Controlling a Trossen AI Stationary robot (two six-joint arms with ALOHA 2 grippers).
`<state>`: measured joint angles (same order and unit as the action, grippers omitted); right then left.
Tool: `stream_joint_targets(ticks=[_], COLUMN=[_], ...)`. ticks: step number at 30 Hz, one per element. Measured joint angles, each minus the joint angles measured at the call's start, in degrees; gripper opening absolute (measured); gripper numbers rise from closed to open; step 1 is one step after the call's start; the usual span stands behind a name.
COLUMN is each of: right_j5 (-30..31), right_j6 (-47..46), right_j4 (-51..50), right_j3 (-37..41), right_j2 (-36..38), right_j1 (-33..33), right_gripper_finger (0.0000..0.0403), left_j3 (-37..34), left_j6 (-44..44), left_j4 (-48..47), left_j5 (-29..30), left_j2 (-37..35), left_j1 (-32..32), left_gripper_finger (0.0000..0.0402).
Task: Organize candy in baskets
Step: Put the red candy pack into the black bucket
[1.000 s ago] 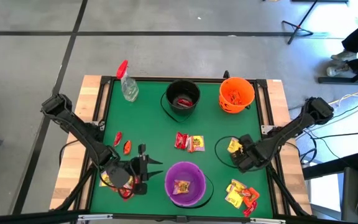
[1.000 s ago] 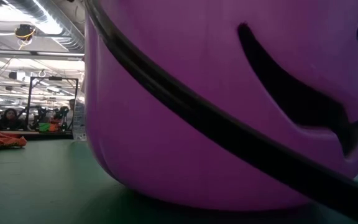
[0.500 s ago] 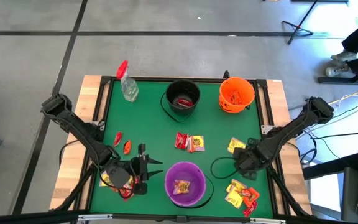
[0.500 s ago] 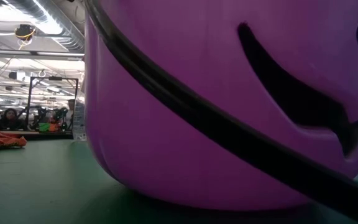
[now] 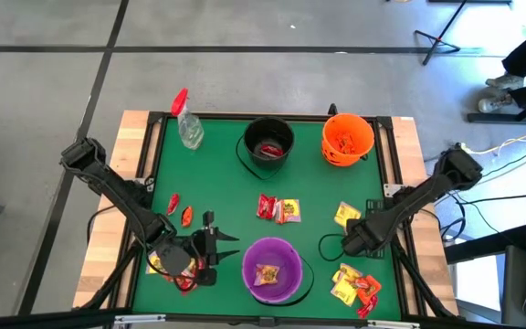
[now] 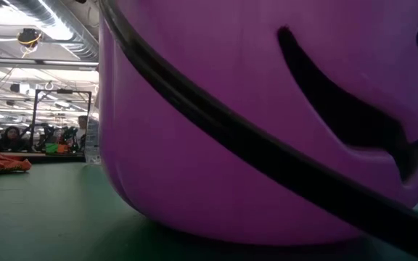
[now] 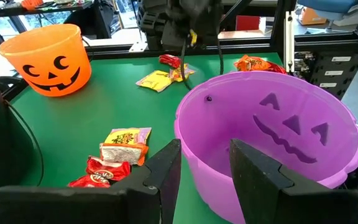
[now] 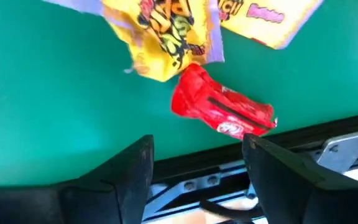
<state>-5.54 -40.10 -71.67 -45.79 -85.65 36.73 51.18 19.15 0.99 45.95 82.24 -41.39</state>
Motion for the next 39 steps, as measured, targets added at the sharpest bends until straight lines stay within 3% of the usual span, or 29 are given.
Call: stream_joint_targets(ticks=[8, 17, 20, 30, 39], right_j5=[3.5, 5.0, 5.0, 3.5, 5.5], right_j6=[3.2, 4.6, 4.6, 2.8, 1.4], right_j4=[-0.7, 3.7, 3.6, -0.1, -2.2], right_j3=[0.8, 0.9, 0.9, 0.8, -4.2], right_j2=[-7.2, -9.7, -9.8, -9.7, -9.7], right_j1=[0.0, 0.0, 0.0, 0.0, 0.0], right_gripper_finger=[0.0243, 0.0237, 0.0211, 0.0071, 0.002], left_j3=[0.0, 0.0, 0.0, 0.0, 0.0], left_j6=[0.0, 0.3, 0.3, 0.4, 0.9], left_j4=[0.0, 0.0, 0.0, 0.0, 0.0], left_j5=[-0.1, -0.2, -0.2, -0.2, 0.0], left_j2=[0.0, 0.0, 0.0, 0.0, 0.0], left_j1=[0.0, 0.0, 0.0, 0.0, 0.0], left_gripper_finger=[0.0126, 0.0126, 0.0126, 0.0126, 0.0126])
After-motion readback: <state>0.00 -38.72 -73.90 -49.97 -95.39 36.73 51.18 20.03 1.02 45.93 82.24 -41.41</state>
